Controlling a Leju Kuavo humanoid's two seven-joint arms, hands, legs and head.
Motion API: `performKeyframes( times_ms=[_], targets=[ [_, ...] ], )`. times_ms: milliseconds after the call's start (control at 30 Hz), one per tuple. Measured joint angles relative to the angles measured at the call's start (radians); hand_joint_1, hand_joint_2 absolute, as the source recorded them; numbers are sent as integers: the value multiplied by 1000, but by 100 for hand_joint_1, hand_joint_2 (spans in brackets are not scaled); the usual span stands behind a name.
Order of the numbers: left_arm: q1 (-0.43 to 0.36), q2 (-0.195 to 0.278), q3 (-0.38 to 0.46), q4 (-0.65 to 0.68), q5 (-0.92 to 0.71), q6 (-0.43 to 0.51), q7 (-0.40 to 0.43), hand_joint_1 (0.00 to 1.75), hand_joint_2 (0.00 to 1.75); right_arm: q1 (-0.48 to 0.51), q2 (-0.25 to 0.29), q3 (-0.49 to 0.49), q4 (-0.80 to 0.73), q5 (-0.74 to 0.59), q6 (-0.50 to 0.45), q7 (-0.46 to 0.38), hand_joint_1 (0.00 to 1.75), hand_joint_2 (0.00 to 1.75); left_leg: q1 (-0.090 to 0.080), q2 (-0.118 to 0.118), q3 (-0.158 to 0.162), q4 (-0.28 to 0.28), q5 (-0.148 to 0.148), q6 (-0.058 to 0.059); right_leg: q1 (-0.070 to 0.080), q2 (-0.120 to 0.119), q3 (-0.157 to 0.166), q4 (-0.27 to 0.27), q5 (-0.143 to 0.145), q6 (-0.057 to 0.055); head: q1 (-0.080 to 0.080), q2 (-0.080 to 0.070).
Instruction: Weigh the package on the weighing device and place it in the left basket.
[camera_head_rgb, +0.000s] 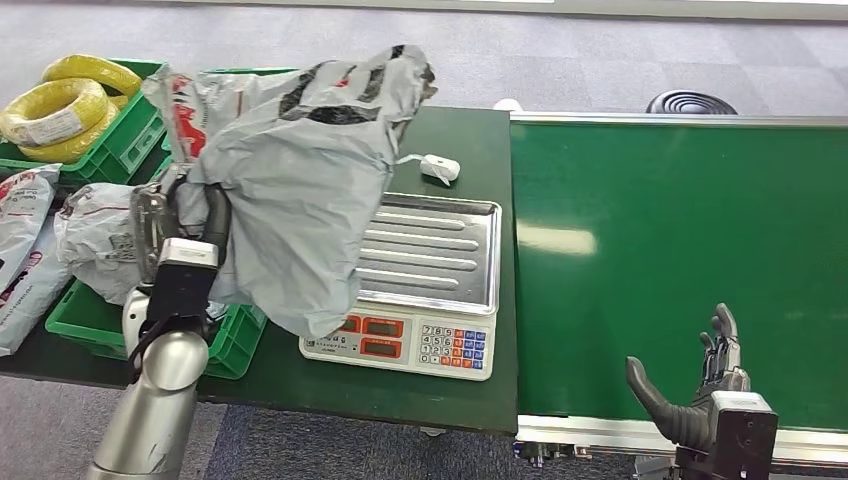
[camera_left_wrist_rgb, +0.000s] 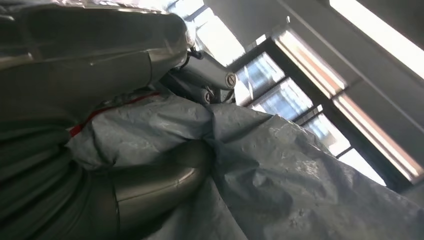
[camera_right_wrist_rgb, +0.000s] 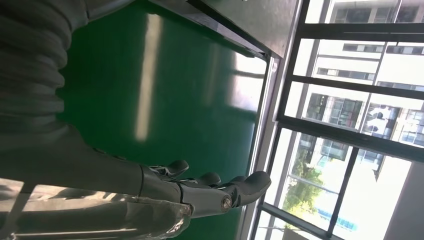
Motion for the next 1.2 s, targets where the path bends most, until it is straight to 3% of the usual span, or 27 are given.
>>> performKeyframes(
  times_ms=[133, 233, 367, 533, 567, 633, 700, 767, 867, 1000, 1200],
  targets=[
    [36, 40, 105, -26, -43, 41, 33, 175, 175, 18, 12, -8, -20, 3, 2, -2, 0, 175, 0, 0, 0, 0, 0, 0, 0, 0, 1, 0, 0, 0, 0, 0],
    [36, 79, 198, 37, -70, 57, 77, 175, 175, 23, 12, -7, -24, -4, 4, 0, 0, 175, 0, 1, 2, 0, 0, 0, 0, 1, 1, 0, 0, 0, 0, 0],
    [13, 138, 305, 233, -83, 29, 103, 174, 175, 20, 4, 6, -21, -26, -4, 12, 0, 175, 0, 1, 3, 0, 0, 0, 0, 1, 2, 0, 0, 0, 0, 0],
    [-60, 203, 368, 571, -152, 8, 163, 168, 175, 10, -18, 44, -10, -48, -27, 33, 0, 175, 0, 2, 3, 0, 1, -1, 0, 2, 2, 0, 0, 0, 0, 0],
    [-77, 211, 371, 624, -167, 8, 172, 160, 175, 8, -21, 49, -9, -50, -31, 35, 0, 175, 0, 2, 3, 0, 1, -1, 0, 1, 2, 0, 0, 0, 0, 0],
    [-116, 225, 372, 719, -196, 2, 192, 120, 175, 5, -27, 58, -6, -53, -38, 39, 0, 175, 0, 1, 4, 0, 1, -1, 0, 1, 4, 0, 0, 0, 0, 0],
    [-158, 236, 372, 798, -220, -33, 213, 45, 175, 2, -32, 66, -3, -57, -43, 41, 0, 175, 0, 0, 7, -1, 0, -1, 0, 1, 7, 0, 0, 0, 0, 0],
    [-197, 247, 374, 858, -218, -100, 217, 0, 175, -1, -38, 73, 2, -60, -48, 43, 0, 175, 0, -2, 11, -2, -1, -2, 0, -1, 12, 0, -1, -1, 0, 0],
    [-229, 257, 400, 908, -151, -170, 153, 0, 175, -9, -47, 83, 10, -64, -57, 46, 0, 175, 0, -3, 19, -4, -2, -4, 0, -2, 18, 0, -4, -3, 0, 0],
    [-227, 257, 454, 916, -39, -183, 50, 0, 175, -16, -56, 92, 20, -67, -62, 48, 0, 175, 1, -3, 22, -5, 1, -7, 1, -2, 19, 1, -2, -6, 0, 0],
    [-223, 253, 490, 911, -3, -180, 22, 0, 175, -18, -62, 96, 32, -69, -67, 49, 0, 175, 1, -2, 22, -6, 3, -8, 1, -2, 19, 1, -1, -7, 0, 0]
  ],
)
